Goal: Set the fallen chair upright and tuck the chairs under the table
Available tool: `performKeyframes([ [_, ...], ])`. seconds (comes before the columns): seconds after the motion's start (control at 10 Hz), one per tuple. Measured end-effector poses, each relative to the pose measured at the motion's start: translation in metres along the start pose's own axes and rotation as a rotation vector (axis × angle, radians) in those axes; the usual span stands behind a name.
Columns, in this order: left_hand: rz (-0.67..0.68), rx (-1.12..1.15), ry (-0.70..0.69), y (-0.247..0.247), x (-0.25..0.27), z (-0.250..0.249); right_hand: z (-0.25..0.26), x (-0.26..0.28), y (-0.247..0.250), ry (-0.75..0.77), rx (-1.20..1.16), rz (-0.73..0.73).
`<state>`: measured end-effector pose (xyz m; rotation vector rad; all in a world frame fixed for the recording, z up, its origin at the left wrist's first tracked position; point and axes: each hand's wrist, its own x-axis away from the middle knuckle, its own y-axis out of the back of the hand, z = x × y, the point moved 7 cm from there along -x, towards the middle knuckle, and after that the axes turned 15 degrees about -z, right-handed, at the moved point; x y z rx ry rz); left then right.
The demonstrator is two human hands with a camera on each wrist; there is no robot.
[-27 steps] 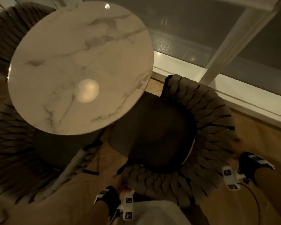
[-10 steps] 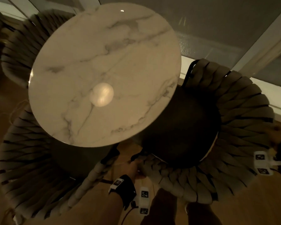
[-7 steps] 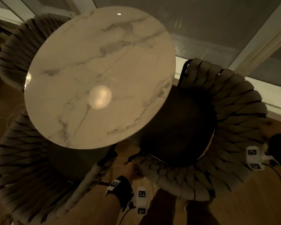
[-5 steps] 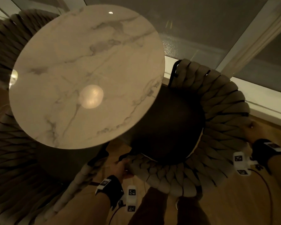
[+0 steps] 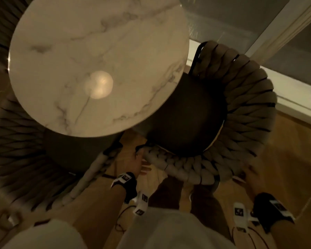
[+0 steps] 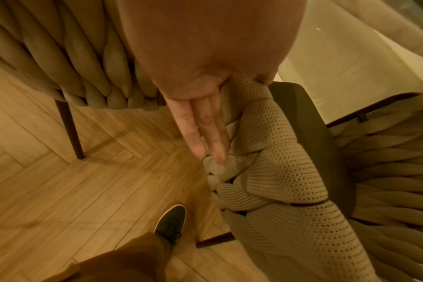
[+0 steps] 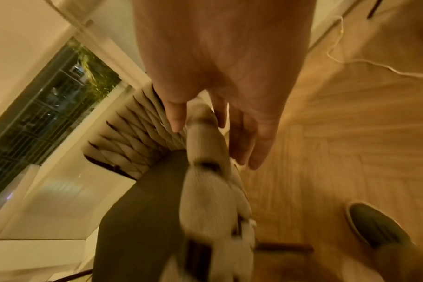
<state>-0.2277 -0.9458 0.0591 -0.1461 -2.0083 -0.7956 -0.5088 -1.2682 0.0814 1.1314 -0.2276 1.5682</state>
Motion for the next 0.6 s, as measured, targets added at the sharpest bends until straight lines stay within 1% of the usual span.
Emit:
performKeyframes([
  [0.1,0.035,-0.064,0.018,0.009,0.002,0.009,-0.01,0.022,-0.014,-0.025,-0.097,0.011],
  [0.2,0.079,-0.11,0.019,0.022,0.002,0.02,-0.017,0.017,-0.013,-0.051,-0.118,0.027],
  [0.3,0.098,-0.143,-0.011,0.041,0.002,0.036,-0.018,0.017,-0.006,-0.021,-0.052,0.014],
  [0.4,0.093,-0.178,-0.082,0.064,0.002,0.059,-0.028,0.027,-0.005,-0.005,-0.005,0.09],
  [0.5,0.088,-0.281,-0.073,0.083,0.004,0.101,-0.063,0.037,-0.001,-0.043,0.095,0.108],
  [0.6,0.181,-0.417,-0.026,0.088,0.012,0.155,-0.113,0.061,-0.004,-0.059,0.228,0.176],
])
